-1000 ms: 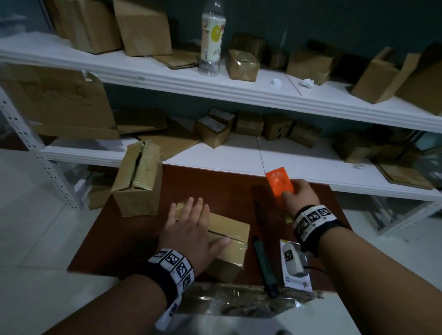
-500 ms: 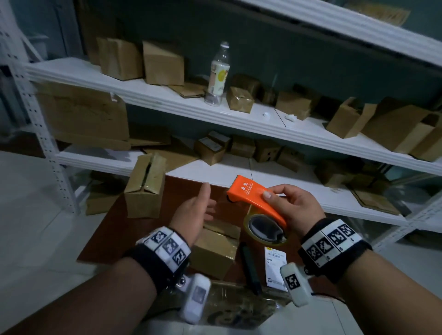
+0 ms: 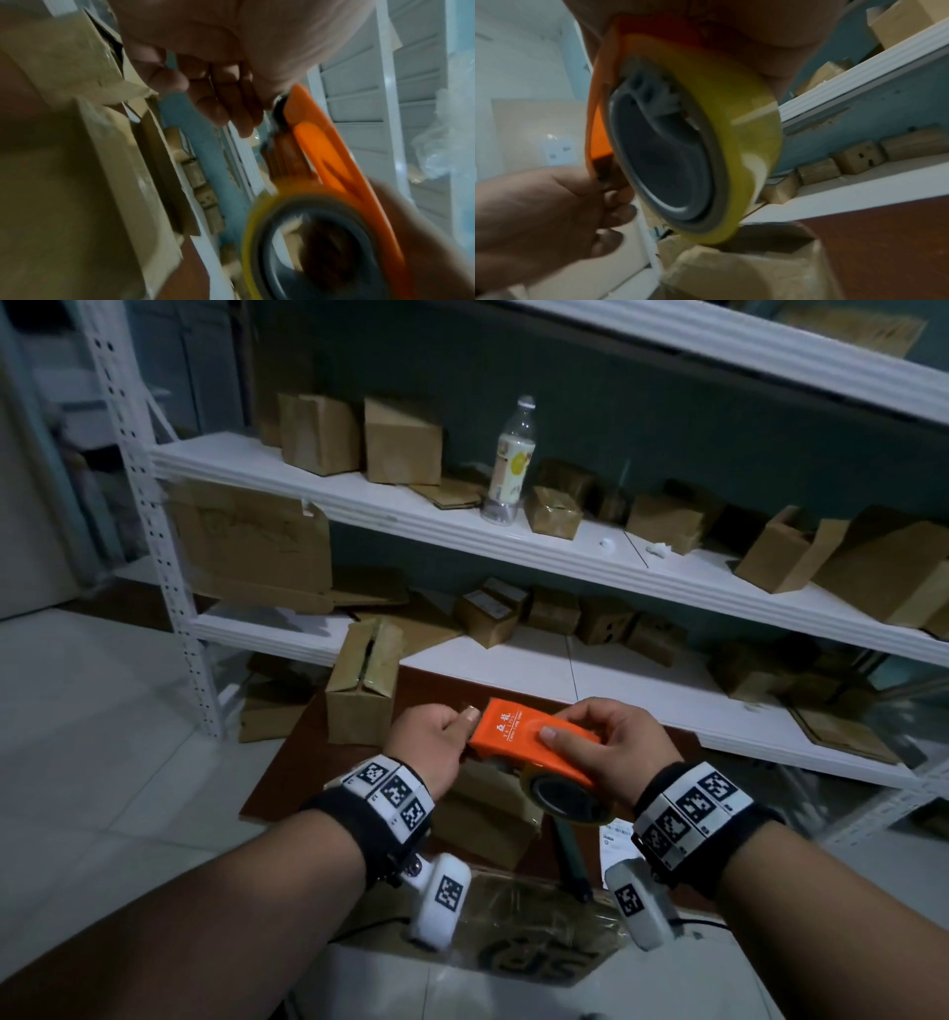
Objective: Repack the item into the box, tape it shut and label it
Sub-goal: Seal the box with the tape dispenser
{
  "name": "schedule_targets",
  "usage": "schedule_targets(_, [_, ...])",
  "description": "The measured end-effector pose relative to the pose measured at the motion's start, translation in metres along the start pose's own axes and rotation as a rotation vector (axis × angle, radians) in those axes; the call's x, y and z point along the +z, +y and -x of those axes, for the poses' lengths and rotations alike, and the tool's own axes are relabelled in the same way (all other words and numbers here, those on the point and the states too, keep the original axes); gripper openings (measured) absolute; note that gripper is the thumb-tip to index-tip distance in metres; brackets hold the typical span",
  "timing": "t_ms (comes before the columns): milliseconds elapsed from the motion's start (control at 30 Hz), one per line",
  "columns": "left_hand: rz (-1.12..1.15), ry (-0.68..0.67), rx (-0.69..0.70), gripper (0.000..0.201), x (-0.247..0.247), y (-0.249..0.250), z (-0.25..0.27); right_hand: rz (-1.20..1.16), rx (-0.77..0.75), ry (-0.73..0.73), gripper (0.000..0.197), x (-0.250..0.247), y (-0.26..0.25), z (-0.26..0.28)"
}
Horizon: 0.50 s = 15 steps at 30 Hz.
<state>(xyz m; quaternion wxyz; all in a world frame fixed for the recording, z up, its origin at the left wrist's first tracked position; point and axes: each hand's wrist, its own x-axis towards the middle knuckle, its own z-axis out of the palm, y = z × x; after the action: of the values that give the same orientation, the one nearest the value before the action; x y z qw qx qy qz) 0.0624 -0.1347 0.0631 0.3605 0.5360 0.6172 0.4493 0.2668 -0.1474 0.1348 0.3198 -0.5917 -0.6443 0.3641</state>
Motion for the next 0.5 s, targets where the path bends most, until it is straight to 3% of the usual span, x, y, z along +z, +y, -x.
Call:
schedule_targets(133, [0.130, 0.103, -0.138, 0.039, -0.029, -0.019, -0.024, 0.007, 0.069, 0.070, 0.025, -0.017, 0.002, -0.005])
schedule_targets(400, [0.019, 0.132, -0.113, 0.038, -0.045, -0.029, -0.039, 0.050, 0.113, 0.033, 0.028, -0.021, 0.011, -0.010])
schedule_targets(500, [0.077, 0.177, -0.135, 0.038, -0.046, -0.041, -0.049, 0.096, 0.151, 0.051, 0.026, -0.028, 0.021, -0.015])
